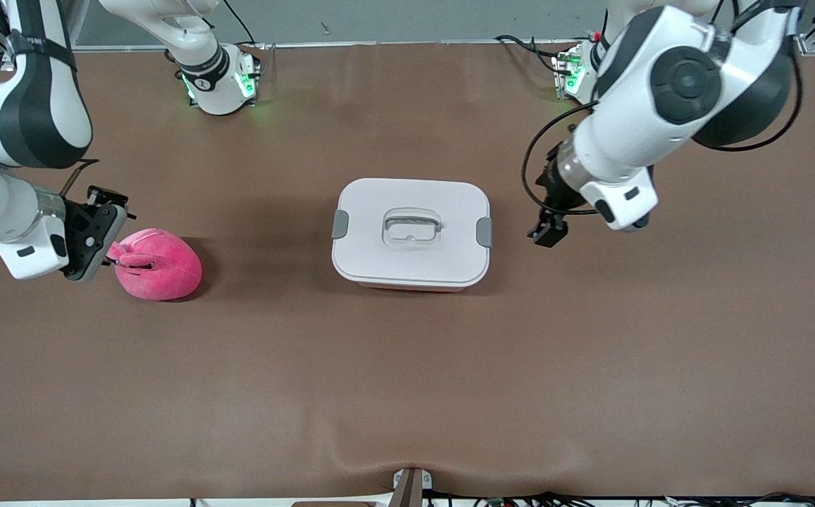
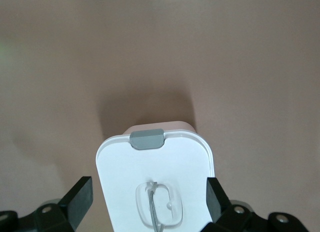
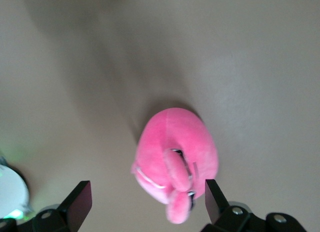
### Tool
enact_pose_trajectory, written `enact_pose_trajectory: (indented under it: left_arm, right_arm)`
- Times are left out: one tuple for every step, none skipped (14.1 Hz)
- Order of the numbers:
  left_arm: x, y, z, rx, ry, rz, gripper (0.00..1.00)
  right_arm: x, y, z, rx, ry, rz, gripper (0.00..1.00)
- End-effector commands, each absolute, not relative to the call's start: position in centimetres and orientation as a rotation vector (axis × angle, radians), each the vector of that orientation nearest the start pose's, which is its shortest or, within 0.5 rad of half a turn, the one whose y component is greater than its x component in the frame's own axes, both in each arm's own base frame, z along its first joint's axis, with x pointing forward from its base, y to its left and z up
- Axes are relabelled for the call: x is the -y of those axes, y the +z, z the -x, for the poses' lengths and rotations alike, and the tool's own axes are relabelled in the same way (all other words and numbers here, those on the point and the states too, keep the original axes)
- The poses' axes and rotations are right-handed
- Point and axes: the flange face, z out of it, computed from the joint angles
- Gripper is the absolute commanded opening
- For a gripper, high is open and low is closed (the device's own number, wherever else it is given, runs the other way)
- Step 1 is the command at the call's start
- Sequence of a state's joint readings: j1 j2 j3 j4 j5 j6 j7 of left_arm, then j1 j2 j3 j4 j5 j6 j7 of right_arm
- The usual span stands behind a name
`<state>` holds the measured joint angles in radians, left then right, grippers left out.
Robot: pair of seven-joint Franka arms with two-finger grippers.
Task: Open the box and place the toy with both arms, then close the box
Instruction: 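Grasp the lid handle with the left gripper while the right gripper grasps the plush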
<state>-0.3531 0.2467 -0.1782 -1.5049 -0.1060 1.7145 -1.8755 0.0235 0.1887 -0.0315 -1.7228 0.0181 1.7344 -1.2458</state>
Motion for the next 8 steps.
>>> enact_pose_trajectory:
  left_arm:
    - [35.8, 51.5, -53.7, 2.052, 0.169, 2.393, 1.00]
    - [36.6, 51.2, -53.4, 2.084, 0.167, 2.369, 1.00]
    - [37.4, 50.7, -53.2, 2.088, 0.170, 2.360, 1.00]
    - [37.7, 50.4, -53.1, 2.095, 0.170, 2.357, 1.00]
    - [38.3, 50.0, -53.0, 2.105, 0.172, 2.347, 1.00]
    - [39.3, 49.4, -52.6, 2.102, 0.174, 2.342, 1.00]
    - [40.1, 49.1, -52.2, 2.109, 0.155, 2.343, 1.00]
    - [41.0, 48.3, -52.0, 2.120, 0.135, 2.329, 1.00]
  right_arm:
    - [1.5, 43.2, -61.1, 2.010, 0.159, 2.255, 1.00]
    - [1.6, 42.3, -61.4, 2.070, 0.153, 2.193, 1.00]
    - [2.5, 41.4, -61.4, 2.087, 0.160, 2.158, 1.00]
    - [3.1, 40.5, -61.1, 2.086, 0.175, 2.137, 1.00]
    - [3.7, 39.5, -60.7, 2.071, 0.182, 2.136, 1.00]
    - [4.5, 38.7, -60.3, 2.052, 0.184, 2.143, 1.00]
    - [4.5, 38.0, -60.0, 2.028, 0.177, 2.137, 1.00]
    - [4.4, 37.5, -59.7, 2.019, 0.169, 2.129, 1.00]
